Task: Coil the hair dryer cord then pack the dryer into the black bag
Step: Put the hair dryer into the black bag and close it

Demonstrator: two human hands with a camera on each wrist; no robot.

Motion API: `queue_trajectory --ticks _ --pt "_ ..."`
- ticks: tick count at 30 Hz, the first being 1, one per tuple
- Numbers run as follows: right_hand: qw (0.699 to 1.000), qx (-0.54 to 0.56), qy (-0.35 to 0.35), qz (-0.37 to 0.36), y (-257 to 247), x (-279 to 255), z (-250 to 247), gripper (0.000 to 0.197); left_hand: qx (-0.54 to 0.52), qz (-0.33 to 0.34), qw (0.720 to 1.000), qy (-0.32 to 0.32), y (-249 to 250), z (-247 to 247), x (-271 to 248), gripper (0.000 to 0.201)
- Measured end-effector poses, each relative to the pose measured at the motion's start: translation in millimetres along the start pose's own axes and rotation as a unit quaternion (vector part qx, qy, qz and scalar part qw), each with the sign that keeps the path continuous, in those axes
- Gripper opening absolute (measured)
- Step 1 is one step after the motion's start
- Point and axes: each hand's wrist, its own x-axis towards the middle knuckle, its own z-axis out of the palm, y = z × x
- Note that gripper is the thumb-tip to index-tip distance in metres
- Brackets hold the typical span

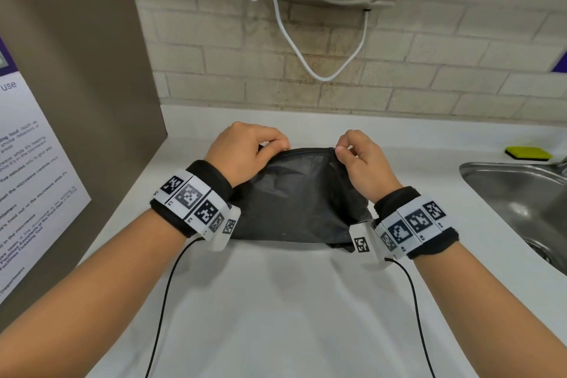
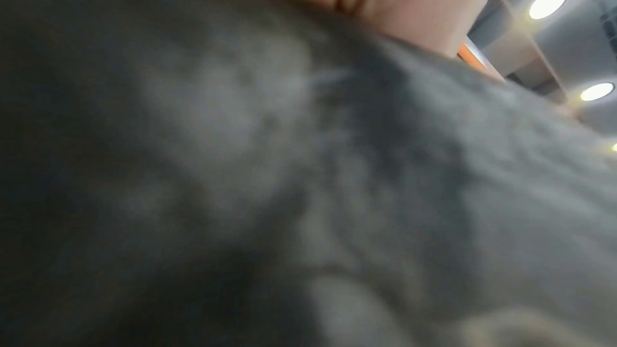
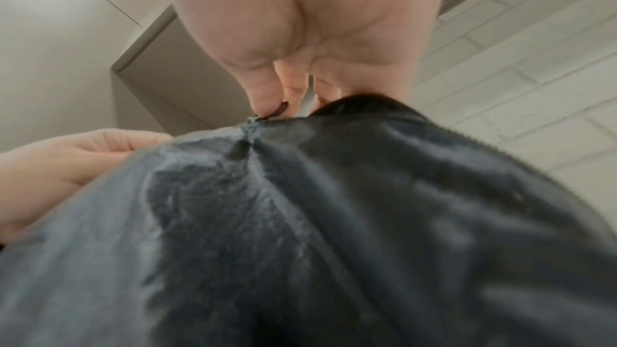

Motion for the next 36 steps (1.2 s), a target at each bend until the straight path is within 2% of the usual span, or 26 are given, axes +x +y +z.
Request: queue_trajectory --ticks 2,3,6,8,11,14,16,18,21,23,25,27,29,33,36 --pt "1.000 -0.001 0.001 0.005 2 -1 0 0.017 0.054 -0.008 0.997 -0.059 3 -2 -1 0.051" --pt "1.000 -0.001 0.001 0.004 2 -1 0 0.016 0.070 -0.013 0.995 -0.075 3 -1 -1 0.048" --pt "1.000 -0.004 0.005 0.006 2 2 -2 0.015 0.033 -0.018 0.999 -0.038 -1 -3 1 0.017" --pt "1.000 -0.027 0.011 0.012 7 4 -6 0.016 0.038 -0.011 0.999 -0.024 -5 -3 2 0.012" --pt "0.997 -0.050 0.036 0.044 28 3 -20 0.015 0.061 0.007 0.998 -0.011 -14 -5 -1 0.014" --pt "0.984 -0.071 0.079 0.141 64 -3 -39 0.013 0.056 0.025 0.998 -0.008 -18 -8 -5 0.026" --pt "0.975 -0.071 0.074 0.197 83 -9 -42 0.017 0.051 0.045 0.997 -0.019 -18 -5 -7 0.033" --pt "0.974 -0.064 0.068 0.205 93 -15 -34 0.025 0.039 0.061 0.997 -0.031 -17 -1 -7 0.036" --pt "0.971 0.016 0.090 0.219 97 -18 -22 0.030 -0.037 0.051 0.997 -0.032 -26 -1 -8 0.023" --pt "0.967 0.061 0.099 0.228 98 -18 -18 0.029 -0.082 0.063 0.994 -0.028 -37 -2 -15 0.031" --pt "0.968 0.067 0.106 0.218 97 -18 -18 0.029 -0.138 0.040 0.989 -0.036 -48 -3 -26 0.031" --pt "0.969 0.072 0.117 0.206 97 -16 -18 0.030 -0.208 -0.023 0.977 -0.048 -57 -2 -37 0.029" --pt "0.968 0.079 0.122 0.204 97 -15 -18 0.029 -0.269 -0.079 0.958 -0.055 -64 -1 -45 0.037" --pt "0.976 0.098 0.074 0.181 92 -18 -18 0.009 -0.249 -0.116 0.955 -0.112 -66 -3 -57 0.015" --pt "0.989 0.011 0.034 0.142 88 -22 -16 0.005 -0.260 -0.118 0.953 -0.103 -67 3 -58 0.022"
